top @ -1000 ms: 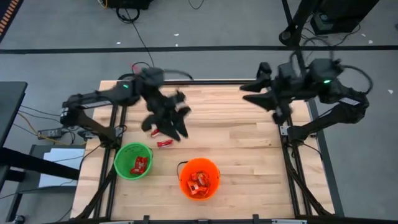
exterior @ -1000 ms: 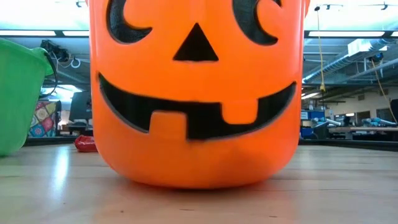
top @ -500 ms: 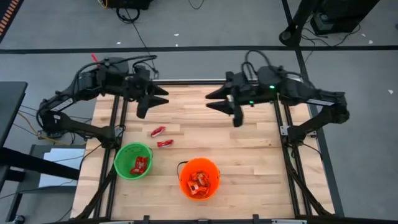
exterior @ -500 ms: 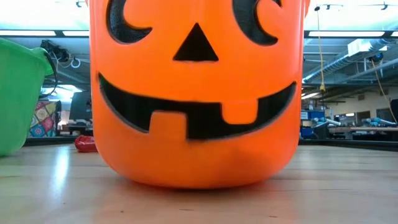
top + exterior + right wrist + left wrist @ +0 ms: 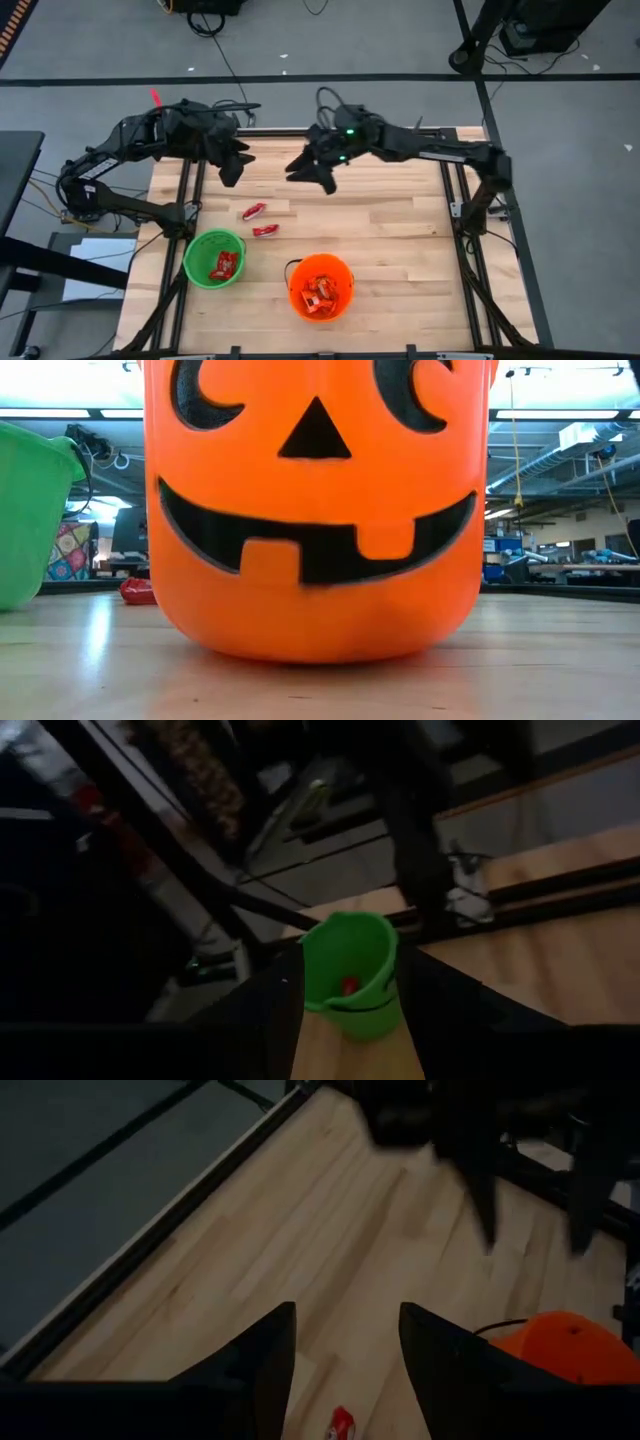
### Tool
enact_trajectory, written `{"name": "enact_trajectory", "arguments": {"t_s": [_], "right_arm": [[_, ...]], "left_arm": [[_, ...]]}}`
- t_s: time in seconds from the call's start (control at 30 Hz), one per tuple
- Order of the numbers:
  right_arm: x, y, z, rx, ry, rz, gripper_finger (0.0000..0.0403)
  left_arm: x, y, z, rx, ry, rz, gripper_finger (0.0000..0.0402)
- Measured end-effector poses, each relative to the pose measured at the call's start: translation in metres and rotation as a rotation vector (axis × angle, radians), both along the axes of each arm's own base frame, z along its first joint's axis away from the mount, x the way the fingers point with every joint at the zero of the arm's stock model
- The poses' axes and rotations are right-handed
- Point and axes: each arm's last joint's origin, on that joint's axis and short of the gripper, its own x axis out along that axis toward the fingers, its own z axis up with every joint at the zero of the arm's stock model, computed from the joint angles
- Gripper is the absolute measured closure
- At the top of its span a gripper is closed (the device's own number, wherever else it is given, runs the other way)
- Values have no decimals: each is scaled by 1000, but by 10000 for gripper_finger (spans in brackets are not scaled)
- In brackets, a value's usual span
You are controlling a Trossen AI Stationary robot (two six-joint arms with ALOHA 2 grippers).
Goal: Sort candy by brand, put in halloween buckets
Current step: Put the red chocolate into the green bucket
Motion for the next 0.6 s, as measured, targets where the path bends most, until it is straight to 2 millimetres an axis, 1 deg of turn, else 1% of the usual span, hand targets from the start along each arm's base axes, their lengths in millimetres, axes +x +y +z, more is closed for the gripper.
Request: {"name": "enact_trajectory", "arguments": {"t_s": [0.17, 0.27, 0.33, 0.43, 0.53, 0.6], "right_arm": [[29, -15, -36, 111, 12, 53, 233], [39, -21, -51, 173, 38, 67, 233], [42, -23, -57, 200, 53, 60, 233], [45, -24, -60, 212, 45, 32, 233], [48, -27, -62, 212, 28, 1, 233], [50, -30, -67, 219, 32, -20, 233]], "left_arm": [[-2, 0, -2, -19, 25, 20, 216], [-9, -2, -7, -7, 106, -7, 216], [-14, -3, -10, 16, 167, -20, 216], [-22, -5, -12, 29, 224, -27, 216], [-33, -8, -10, 46, 228, -37, 216], [-41, -10, -7, 64, 213, -37, 216]]}}
